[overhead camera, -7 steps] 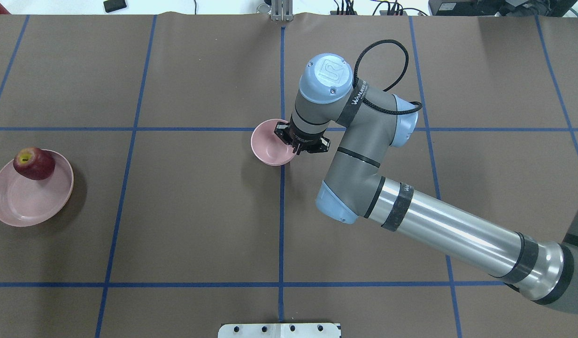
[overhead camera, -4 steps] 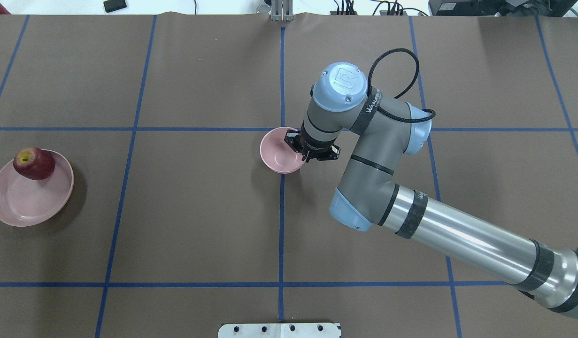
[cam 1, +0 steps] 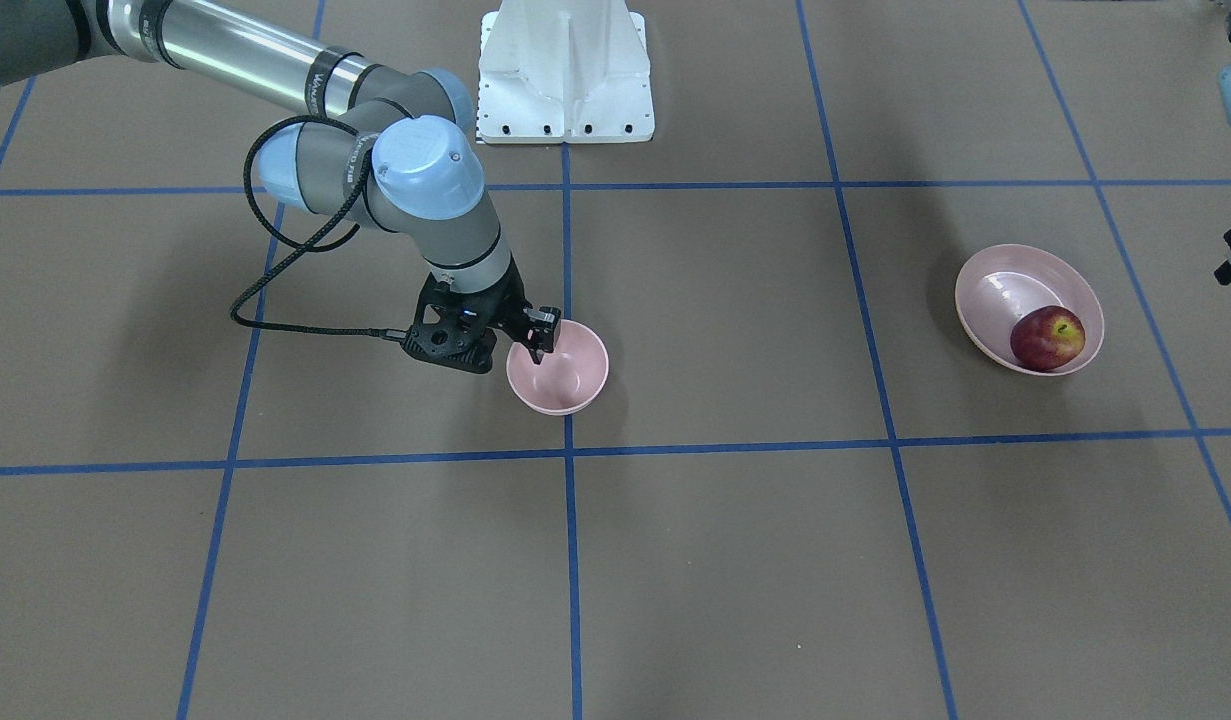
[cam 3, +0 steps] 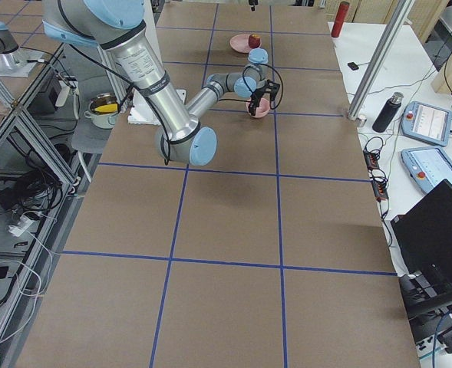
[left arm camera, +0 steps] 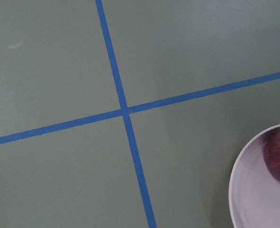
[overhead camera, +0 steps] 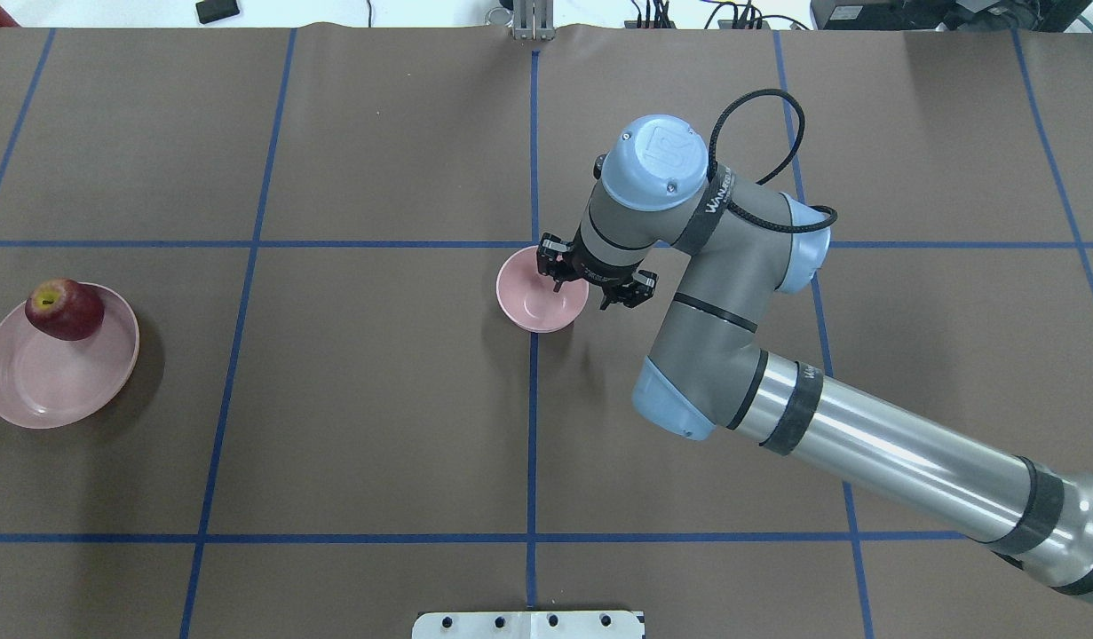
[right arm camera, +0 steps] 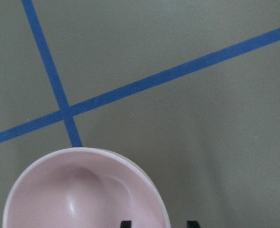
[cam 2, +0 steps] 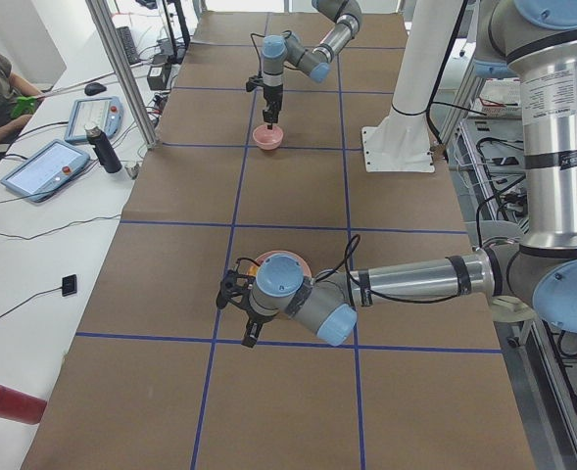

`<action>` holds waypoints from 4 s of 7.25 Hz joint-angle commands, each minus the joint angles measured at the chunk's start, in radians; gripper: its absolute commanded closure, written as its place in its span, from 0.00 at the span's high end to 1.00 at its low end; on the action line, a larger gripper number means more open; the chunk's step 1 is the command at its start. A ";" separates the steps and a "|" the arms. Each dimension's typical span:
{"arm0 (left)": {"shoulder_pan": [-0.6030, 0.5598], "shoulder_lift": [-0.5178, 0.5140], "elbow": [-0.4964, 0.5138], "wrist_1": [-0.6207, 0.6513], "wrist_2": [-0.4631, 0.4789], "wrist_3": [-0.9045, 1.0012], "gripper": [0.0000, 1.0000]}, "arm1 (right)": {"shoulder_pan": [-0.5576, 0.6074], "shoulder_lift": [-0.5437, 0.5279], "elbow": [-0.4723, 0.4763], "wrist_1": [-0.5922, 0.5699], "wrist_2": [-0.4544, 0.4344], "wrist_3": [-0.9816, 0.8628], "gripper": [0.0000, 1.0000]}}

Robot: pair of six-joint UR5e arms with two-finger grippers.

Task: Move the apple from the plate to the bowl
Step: 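Release the bowl and withdraw the right gripper while the left gripper grasps the apple, then lift the red apple with the left gripper and carry it over the bowl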

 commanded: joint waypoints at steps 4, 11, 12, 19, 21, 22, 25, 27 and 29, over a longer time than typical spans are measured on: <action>0.286 -0.099 -0.102 0.010 0.163 -0.349 0.98 | 0.275 -0.520 0.357 -0.001 0.232 -0.469 1.00; 0.386 -0.090 -0.043 0.030 0.203 -0.354 0.98 | 0.351 -0.670 0.345 -0.001 0.232 -0.712 1.00; 0.400 -0.090 -0.043 0.030 0.201 -0.355 0.98 | 0.351 -0.670 0.345 -0.001 0.232 -0.712 1.00; 0.333 -0.102 -0.120 0.068 0.004 -0.357 0.00 | 0.354 -0.673 0.345 -0.001 0.229 -0.710 1.00; 0.337 -0.220 -0.330 0.410 0.002 -0.495 0.00 | 0.378 -0.677 0.353 -0.001 0.232 -0.713 1.00; 0.390 -0.325 -0.339 0.447 0.004 -0.642 0.00 | 0.397 -0.686 0.354 0.001 0.239 -0.716 1.00; 0.677 -0.759 -0.284 0.737 0.260 -0.977 0.00 | 0.531 -0.741 0.354 -0.001 0.334 -0.936 1.00; 0.777 -1.020 -0.010 0.728 0.406 -1.045 0.00 | 0.648 -0.800 0.324 -0.001 0.333 -1.122 1.00; 0.788 -1.154 0.234 0.598 0.415 -1.047 0.00 | 0.696 -0.820 0.294 -0.004 0.336 -1.236 1.00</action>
